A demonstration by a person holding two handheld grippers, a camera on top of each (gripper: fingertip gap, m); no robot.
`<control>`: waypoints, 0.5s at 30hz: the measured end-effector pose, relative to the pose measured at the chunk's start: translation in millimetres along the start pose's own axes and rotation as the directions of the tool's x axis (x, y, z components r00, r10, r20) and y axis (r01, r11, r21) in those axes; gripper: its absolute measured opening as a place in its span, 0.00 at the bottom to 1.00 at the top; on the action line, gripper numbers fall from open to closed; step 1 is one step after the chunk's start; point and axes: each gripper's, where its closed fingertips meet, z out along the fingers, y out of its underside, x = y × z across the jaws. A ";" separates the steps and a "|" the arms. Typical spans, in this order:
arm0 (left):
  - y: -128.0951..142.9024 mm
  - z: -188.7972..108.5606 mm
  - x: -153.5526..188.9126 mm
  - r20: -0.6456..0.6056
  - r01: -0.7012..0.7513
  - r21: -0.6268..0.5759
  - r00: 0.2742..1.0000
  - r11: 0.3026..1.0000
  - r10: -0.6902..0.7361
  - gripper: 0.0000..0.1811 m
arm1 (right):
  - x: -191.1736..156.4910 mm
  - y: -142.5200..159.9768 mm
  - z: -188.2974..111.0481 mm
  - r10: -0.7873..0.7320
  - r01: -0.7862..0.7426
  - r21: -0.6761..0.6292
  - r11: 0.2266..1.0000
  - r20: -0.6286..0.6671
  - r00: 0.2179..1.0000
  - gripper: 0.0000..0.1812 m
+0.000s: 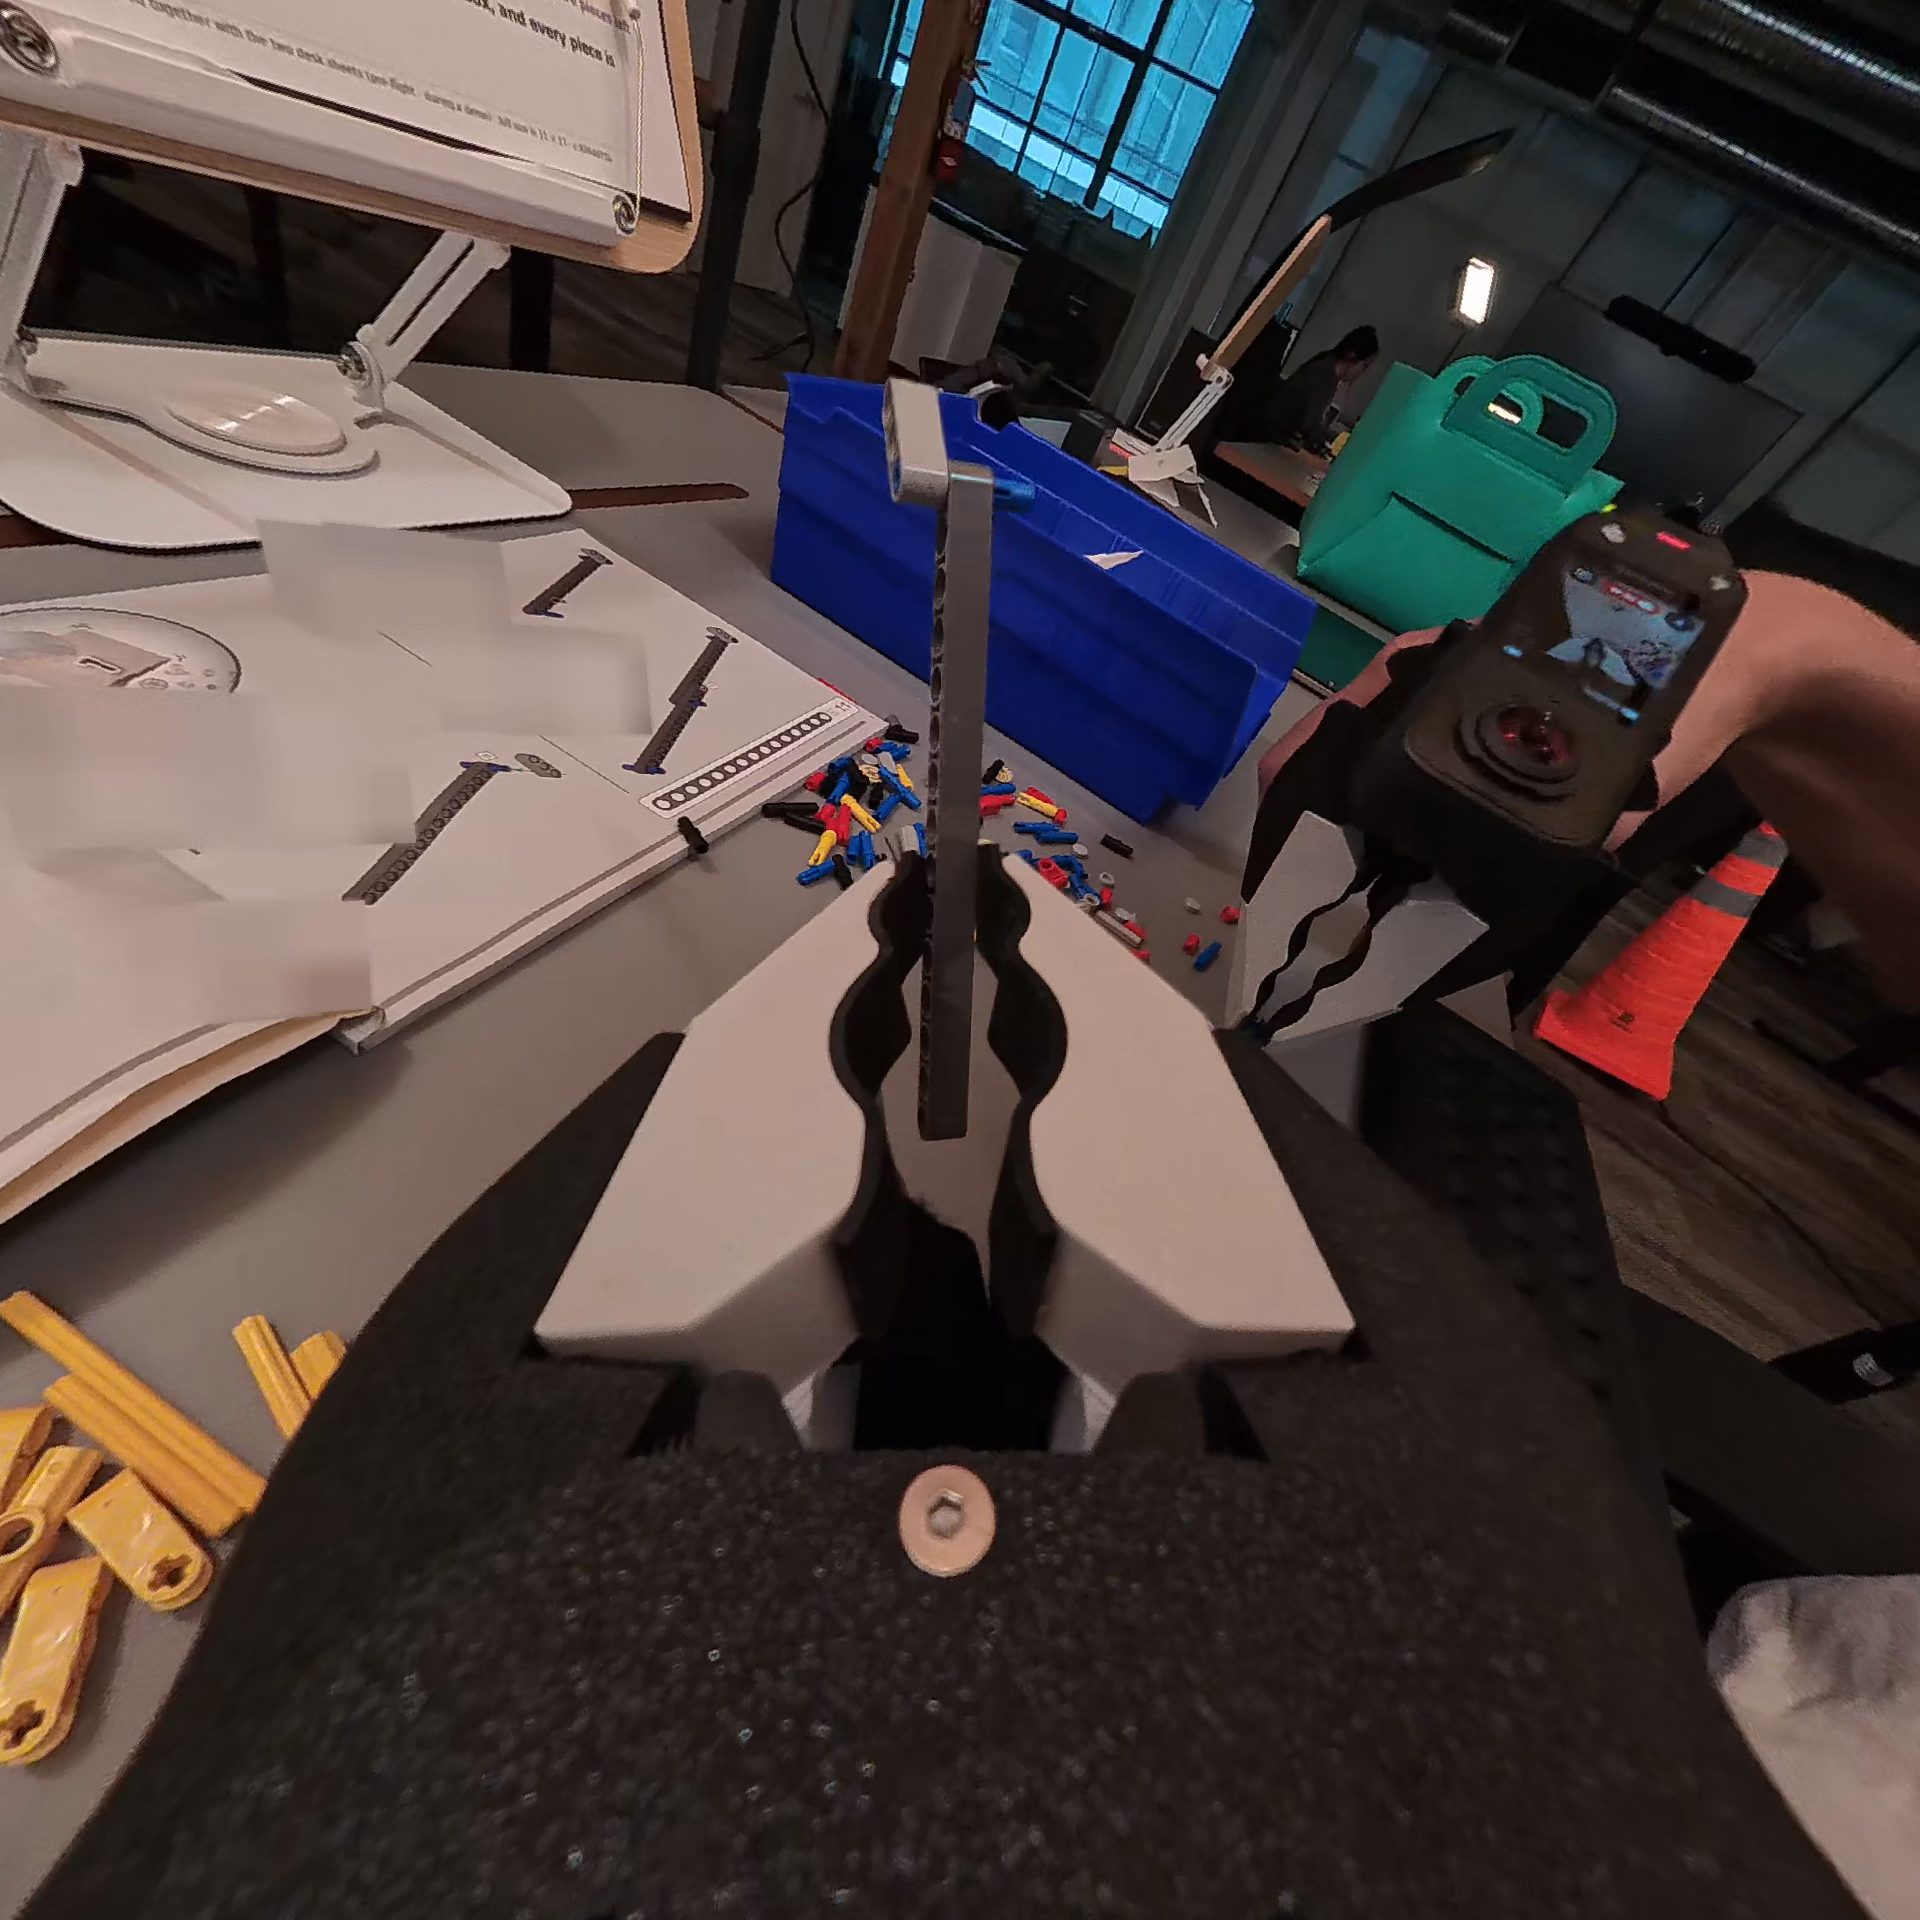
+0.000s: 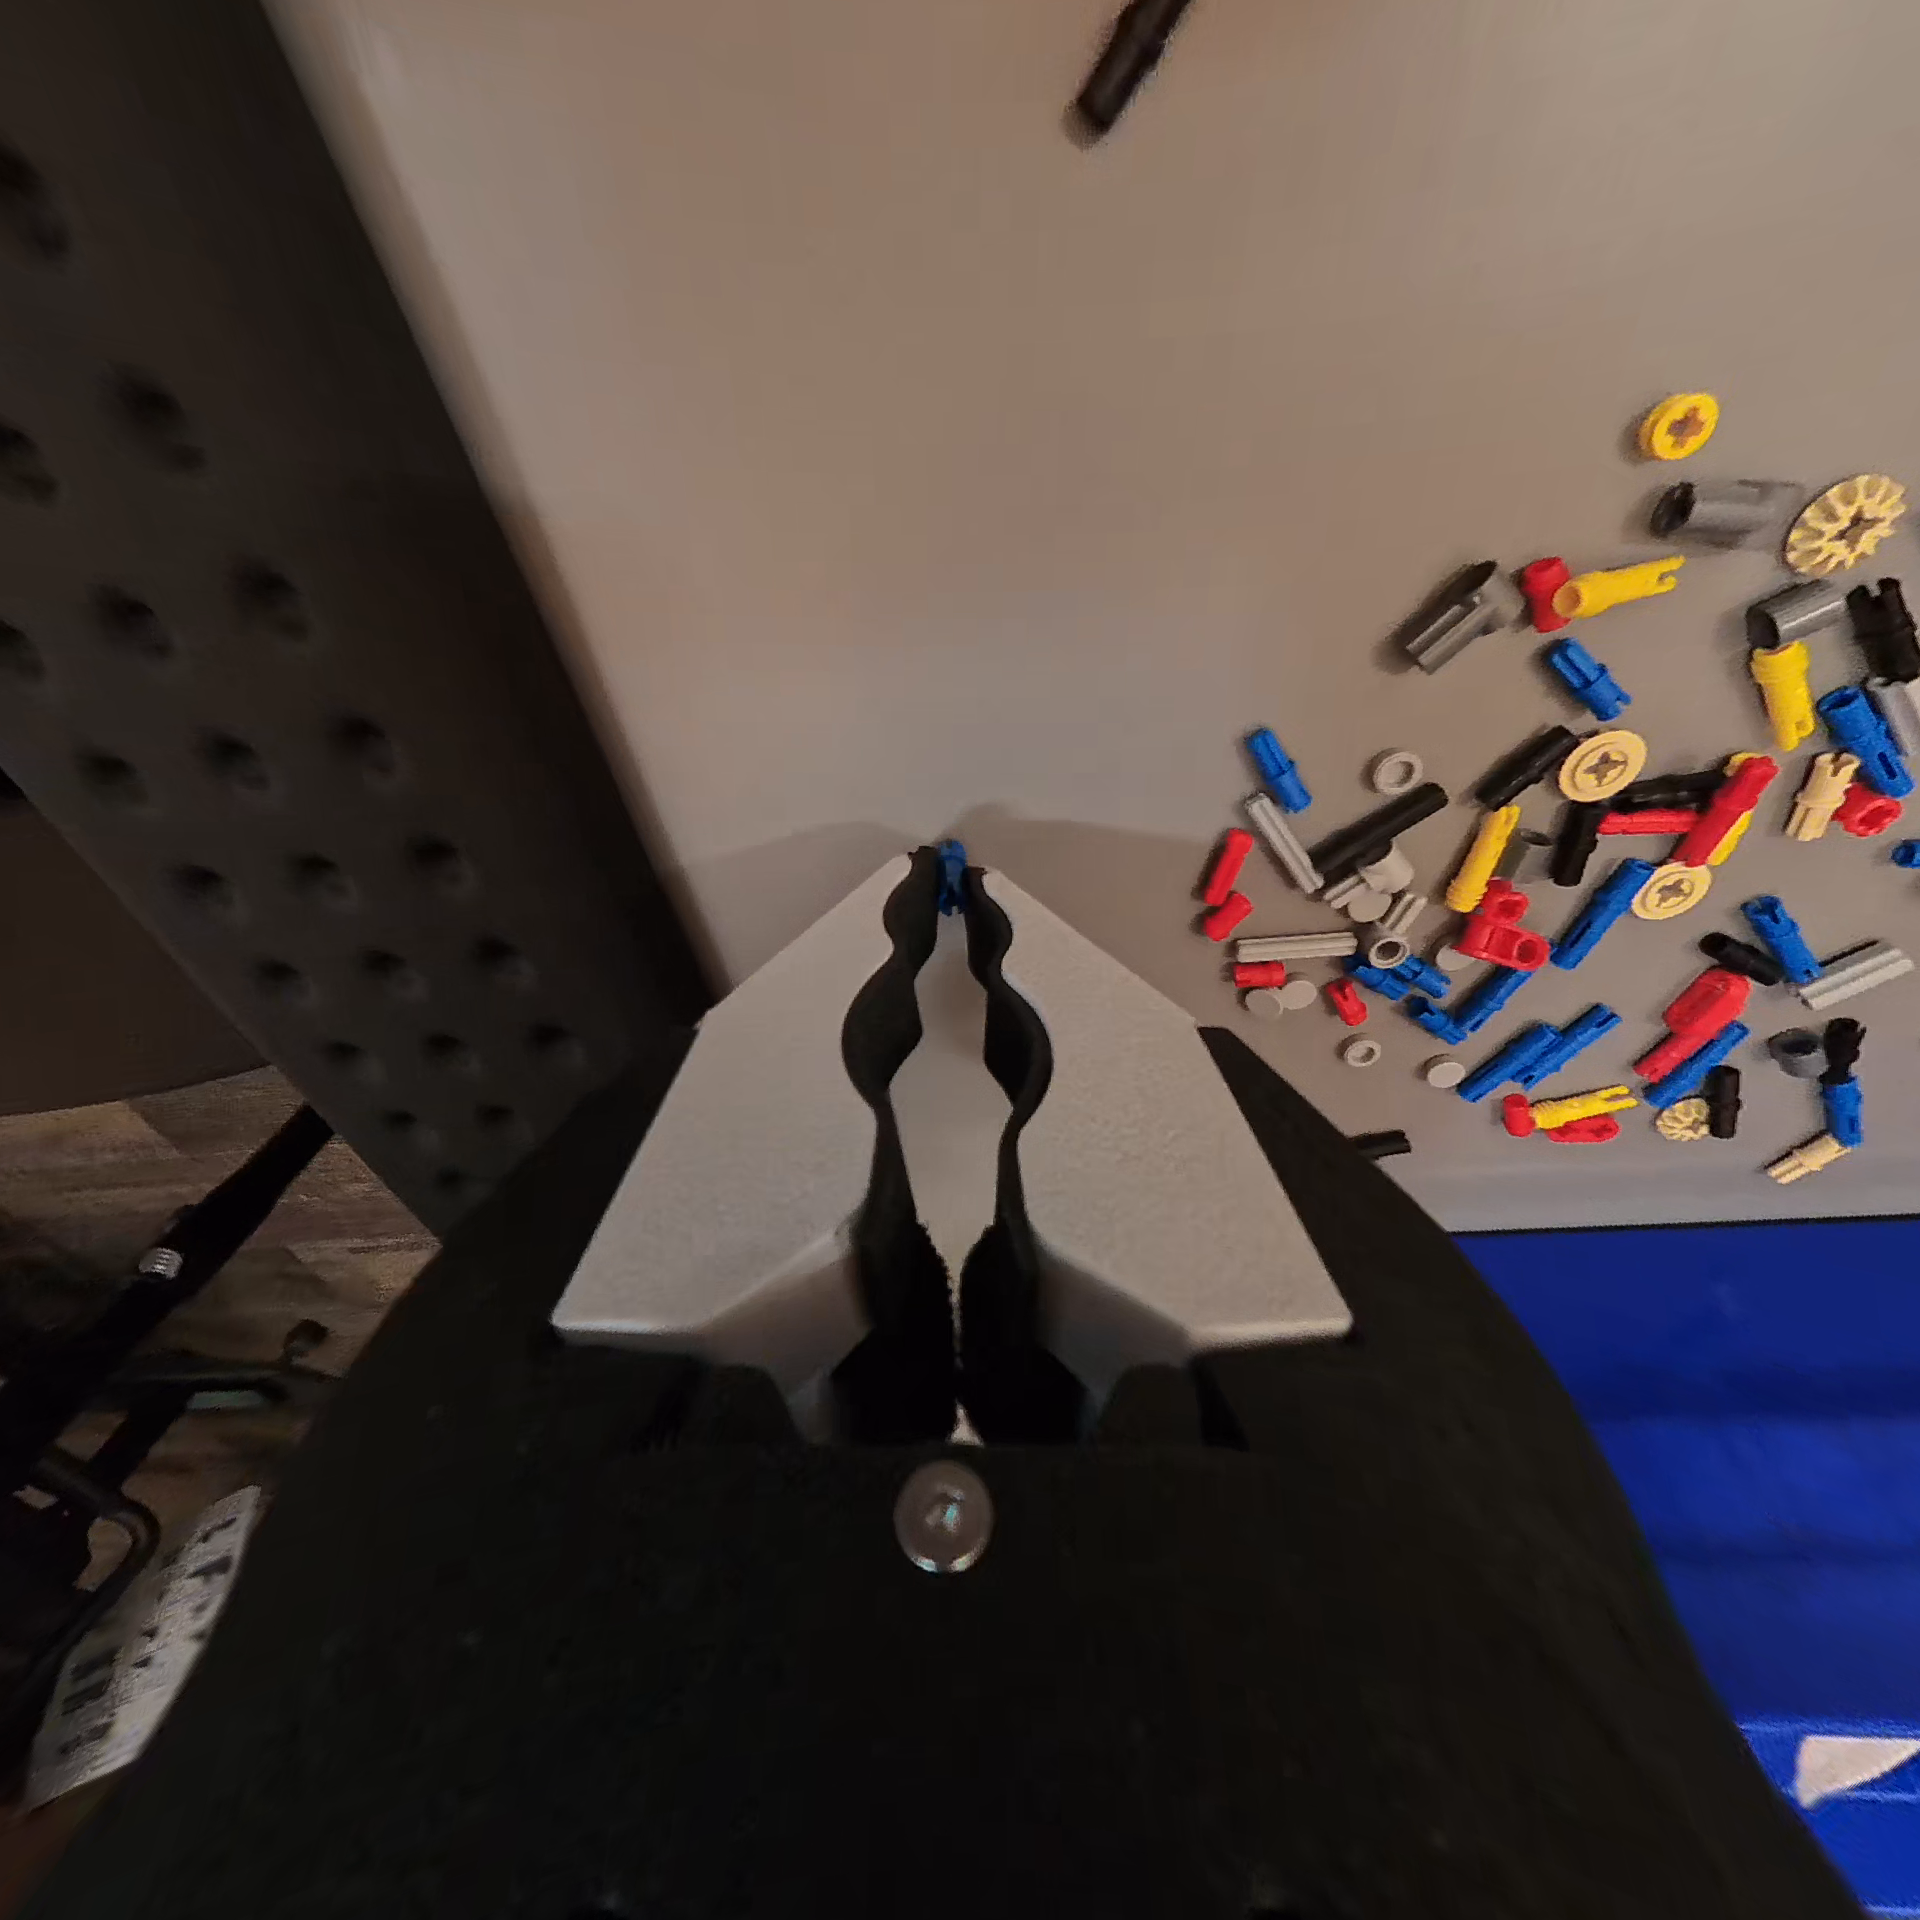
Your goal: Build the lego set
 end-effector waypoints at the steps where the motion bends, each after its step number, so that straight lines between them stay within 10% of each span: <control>1: 0.1 0.0 -0.1 0.004 -0.007 -0.001 1.000 1.000 0.007 0.04 | -0.1 -0.1 0.4 -0.011 0.011 -0.002 1.000 -0.008 1.000 0.02; 15: -0.8 -0.9 0.1 -0.005 0.013 0.009 1.000 1.000 -0.013 0.04 | 1.3 1.4 -0.9 -0.011 0.012 0.022 1.000 -0.025 1.000 0.06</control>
